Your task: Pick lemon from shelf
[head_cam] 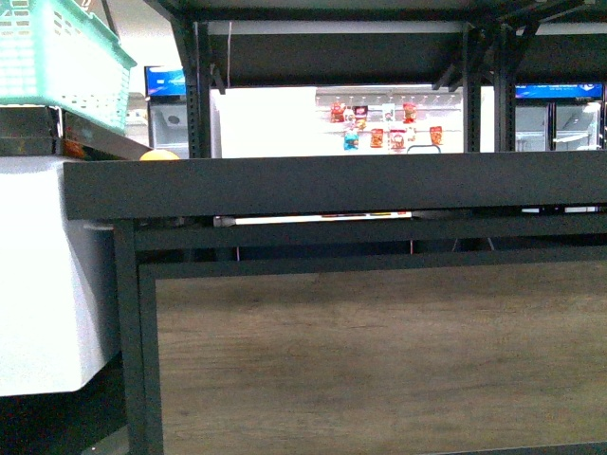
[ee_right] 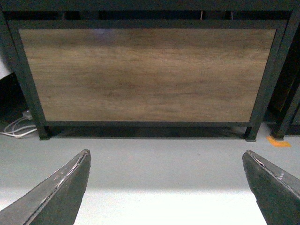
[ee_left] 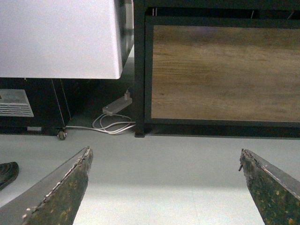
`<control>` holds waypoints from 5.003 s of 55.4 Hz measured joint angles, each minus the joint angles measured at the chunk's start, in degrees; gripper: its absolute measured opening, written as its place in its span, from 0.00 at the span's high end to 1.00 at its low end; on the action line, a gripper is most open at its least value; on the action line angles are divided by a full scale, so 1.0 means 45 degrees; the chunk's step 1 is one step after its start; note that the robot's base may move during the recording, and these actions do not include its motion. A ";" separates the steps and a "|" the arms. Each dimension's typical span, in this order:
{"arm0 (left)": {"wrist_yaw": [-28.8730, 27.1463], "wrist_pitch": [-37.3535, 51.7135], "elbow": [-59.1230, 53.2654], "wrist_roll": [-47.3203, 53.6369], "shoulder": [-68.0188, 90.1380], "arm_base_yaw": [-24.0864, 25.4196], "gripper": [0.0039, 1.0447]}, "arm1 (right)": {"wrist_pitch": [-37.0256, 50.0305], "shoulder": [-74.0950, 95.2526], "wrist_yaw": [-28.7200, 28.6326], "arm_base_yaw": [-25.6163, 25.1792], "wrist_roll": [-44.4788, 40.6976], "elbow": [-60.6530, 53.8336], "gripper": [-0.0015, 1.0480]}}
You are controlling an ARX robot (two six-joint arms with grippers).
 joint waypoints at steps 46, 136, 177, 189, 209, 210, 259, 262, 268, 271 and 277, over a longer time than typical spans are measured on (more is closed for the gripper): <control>0.0005 0.0000 0.0000 0.0000 0.0000 0.0000 0.08 | 0.0000 -0.0005 -0.0010 0.0000 0.0000 0.0000 0.07; 0.0005 0.0000 0.0000 0.0005 0.0000 0.0000 0.08 | 0.0000 -0.0010 -0.0005 0.0000 0.0005 0.0000 0.07; 0.0000 0.0000 0.0000 0.0010 0.0000 0.0000 0.08 | 0.0000 -0.0010 -0.0010 0.0000 0.0005 0.0000 0.07; 0.0000 0.0000 0.0000 0.0005 0.0000 0.0000 0.08 | 0.0000 -0.0010 -0.0005 0.0000 0.0010 0.0000 0.07; 0.0005 0.0000 0.0000 0.0010 0.0000 0.0000 0.08 | 0.0000 -0.0010 -0.0005 0.0000 0.0010 0.0000 0.07; 0.0005 0.0000 0.0000 0.0005 0.0000 0.0000 0.08 | 0.0000 -0.0010 -0.0010 0.0000 0.0005 0.0000 0.07; 0.0000 0.0005 0.0000 0.0005 0.0000 0.0000 0.08 | 0.0000 -0.0010 -0.0005 0.0000 0.0005 0.0000 0.07; 0.0369 -0.0126 0.0010 -0.0393 0.0121 0.0005 0.08 | 0.0000 -0.0010 -0.0005 0.0000 0.0005 0.0000 0.07; 0.1423 0.0597 0.0078 -0.1836 0.1554 0.0374 0.08 | 0.0000 -0.0010 -0.0005 0.0000 0.0005 0.0000 0.07; 0.1899 0.1209 0.0296 -0.2477 0.2516 0.0763 0.08 | 0.0000 -0.0010 -0.0005 0.0000 0.0005 0.0000 0.07; 0.3478 0.2599 0.1433 -0.3983 0.5183 0.2074 0.08 | 0.0000 -0.0010 -0.0005 0.0000 0.0005 0.0000 0.07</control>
